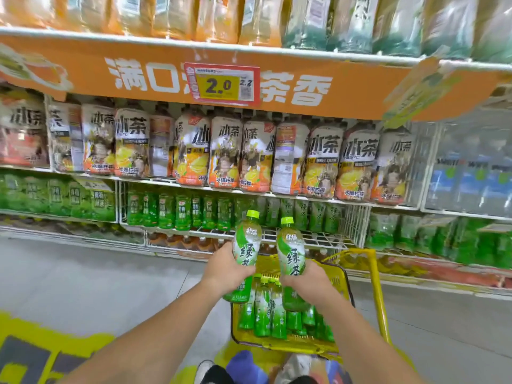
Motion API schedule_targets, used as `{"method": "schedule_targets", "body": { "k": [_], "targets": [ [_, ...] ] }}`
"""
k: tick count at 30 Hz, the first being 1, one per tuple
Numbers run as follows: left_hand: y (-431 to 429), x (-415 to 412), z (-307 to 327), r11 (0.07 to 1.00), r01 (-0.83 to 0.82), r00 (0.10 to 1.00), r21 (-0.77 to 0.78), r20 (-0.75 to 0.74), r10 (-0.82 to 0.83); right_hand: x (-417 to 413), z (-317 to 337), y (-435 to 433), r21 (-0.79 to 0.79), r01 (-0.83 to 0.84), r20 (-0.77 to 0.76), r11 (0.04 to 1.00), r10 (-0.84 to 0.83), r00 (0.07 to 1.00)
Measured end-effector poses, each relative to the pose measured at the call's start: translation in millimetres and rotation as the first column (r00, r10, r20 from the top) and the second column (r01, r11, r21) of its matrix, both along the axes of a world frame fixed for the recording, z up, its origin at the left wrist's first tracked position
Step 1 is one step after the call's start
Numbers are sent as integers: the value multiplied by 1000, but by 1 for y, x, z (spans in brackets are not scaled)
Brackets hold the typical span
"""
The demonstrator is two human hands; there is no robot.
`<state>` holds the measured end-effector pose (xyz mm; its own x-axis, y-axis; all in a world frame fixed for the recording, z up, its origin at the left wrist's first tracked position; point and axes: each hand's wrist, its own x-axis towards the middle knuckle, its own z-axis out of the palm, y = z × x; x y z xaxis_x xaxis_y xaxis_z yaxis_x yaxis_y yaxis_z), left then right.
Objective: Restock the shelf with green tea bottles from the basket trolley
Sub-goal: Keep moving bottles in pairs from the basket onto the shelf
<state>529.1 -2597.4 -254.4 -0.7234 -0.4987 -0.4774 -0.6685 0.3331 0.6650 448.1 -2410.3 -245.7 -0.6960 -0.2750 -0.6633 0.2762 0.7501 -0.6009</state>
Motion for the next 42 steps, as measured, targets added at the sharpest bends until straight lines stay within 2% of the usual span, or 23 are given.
{"method": "schedule_targets", "body": {
  "k": [5, 11, 15, 19, 27, 31, 35, 42],
  "targets": [
    [12, -26, -28, 992, -127, 992, 2, 24, 127, -49, -26, 4, 10, -115, 59, 993, 114, 992],
    [21, -66, -78, 967, -253, 967, 25, 20, 253, -97, -78, 3, 18, -191, 39, 982, 190, 981],
    [12, -97, -119, 976, -195, 977, -101, 67, 202, -122, -119, 0, 1, -145, 58, 989, 144, 988],
    [-2, -121, -159, 980, -143, 987, -140, 58, 152, -142, -161, -5, -18, -101, 55, 995, 102, 993],
    [-34, -173, -243, 991, -76, 997, -107, -24, 74, -175, -220, -39, -59, -69, -55, 996, 66, 996],
    [-46, -203, -264, 970, -29, 999, -240, 16, 34, -197, -247, -57, -111, -60, -122, 992, 46, 991],
    [-57, -225, -283, 982, -38, 995, -185, -103, 20, -214, -265, -70, -161, -21, -182, 987, -9, 983],
    [-68, -269, -311, 980, -34, 997, -198, -76, 20, -245, -298, -85, -101, 14, -203, 995, -34, 979]
  ]
}}
